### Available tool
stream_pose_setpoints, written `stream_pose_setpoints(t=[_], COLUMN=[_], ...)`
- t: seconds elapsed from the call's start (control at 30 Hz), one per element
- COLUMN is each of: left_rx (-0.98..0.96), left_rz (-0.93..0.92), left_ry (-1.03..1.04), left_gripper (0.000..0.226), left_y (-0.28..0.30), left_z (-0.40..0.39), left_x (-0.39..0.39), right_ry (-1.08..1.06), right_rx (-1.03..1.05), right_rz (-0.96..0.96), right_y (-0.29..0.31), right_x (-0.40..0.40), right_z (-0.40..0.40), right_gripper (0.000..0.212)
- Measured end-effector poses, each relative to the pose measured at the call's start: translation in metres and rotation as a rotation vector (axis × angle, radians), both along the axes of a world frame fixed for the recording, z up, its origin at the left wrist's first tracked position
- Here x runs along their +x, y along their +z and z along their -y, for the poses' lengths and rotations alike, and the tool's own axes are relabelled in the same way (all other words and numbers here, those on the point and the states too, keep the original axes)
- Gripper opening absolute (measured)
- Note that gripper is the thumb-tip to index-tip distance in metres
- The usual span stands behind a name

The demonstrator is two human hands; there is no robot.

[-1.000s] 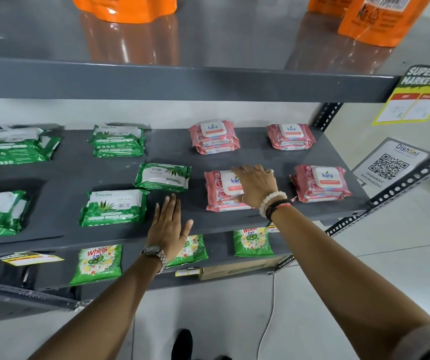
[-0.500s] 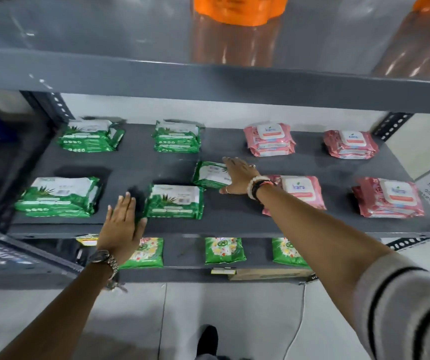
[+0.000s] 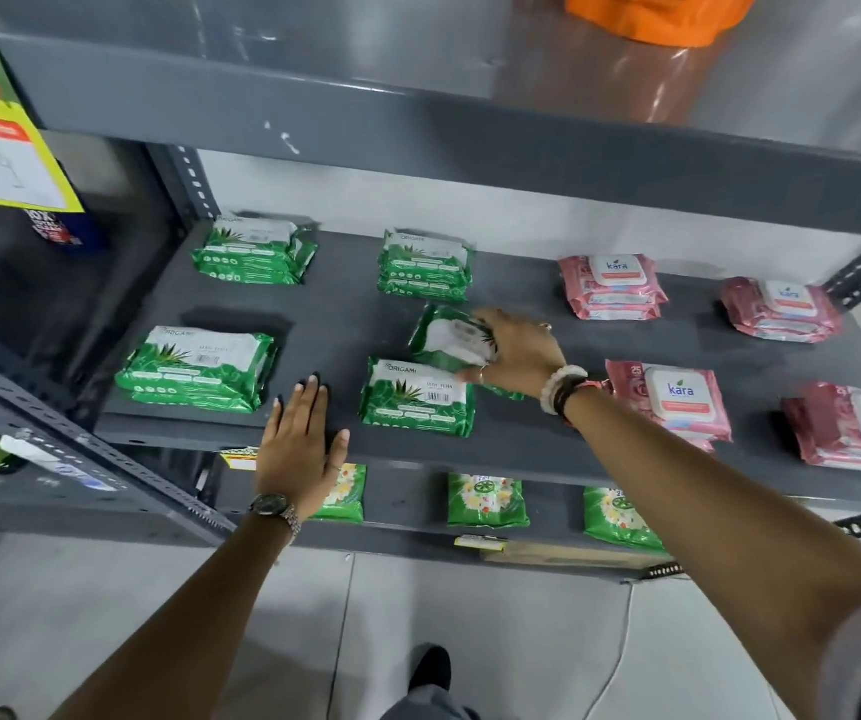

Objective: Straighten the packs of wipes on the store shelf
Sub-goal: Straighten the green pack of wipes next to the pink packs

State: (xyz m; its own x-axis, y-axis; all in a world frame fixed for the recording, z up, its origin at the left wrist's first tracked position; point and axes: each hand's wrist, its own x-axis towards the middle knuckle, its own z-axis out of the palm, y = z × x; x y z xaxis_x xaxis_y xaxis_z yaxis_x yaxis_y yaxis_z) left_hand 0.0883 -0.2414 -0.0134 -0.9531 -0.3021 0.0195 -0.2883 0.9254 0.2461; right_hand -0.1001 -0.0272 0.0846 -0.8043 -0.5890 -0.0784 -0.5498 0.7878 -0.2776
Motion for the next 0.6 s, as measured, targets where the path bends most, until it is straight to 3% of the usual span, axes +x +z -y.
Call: stream_pose_setpoints(t=[0.23,0.43,0.6], left_rx=[0.014,0.027,0.029], left_rz=[0.011,-0.013,-0.028], left_ry=[0.004,-0.003,-0.001], left_gripper=[0.067,0.066,0.068], left_y=[0.0,-0.001,-0.002], left_z=[0.0,0.001,0.001], left_x=[0.0,0.0,0.0], right_ry=[0.19,0.246,0.07], right_rx=[0.117,0.066,0.018], right_rz=[0.0,0.181,0.064], right_y=[-0.007,0.005,0.005], right_x=[0.035,0.033,0.042], right_z=[0.038,0.04,0.045], right_gripper=[0.089,0.082,0.086])
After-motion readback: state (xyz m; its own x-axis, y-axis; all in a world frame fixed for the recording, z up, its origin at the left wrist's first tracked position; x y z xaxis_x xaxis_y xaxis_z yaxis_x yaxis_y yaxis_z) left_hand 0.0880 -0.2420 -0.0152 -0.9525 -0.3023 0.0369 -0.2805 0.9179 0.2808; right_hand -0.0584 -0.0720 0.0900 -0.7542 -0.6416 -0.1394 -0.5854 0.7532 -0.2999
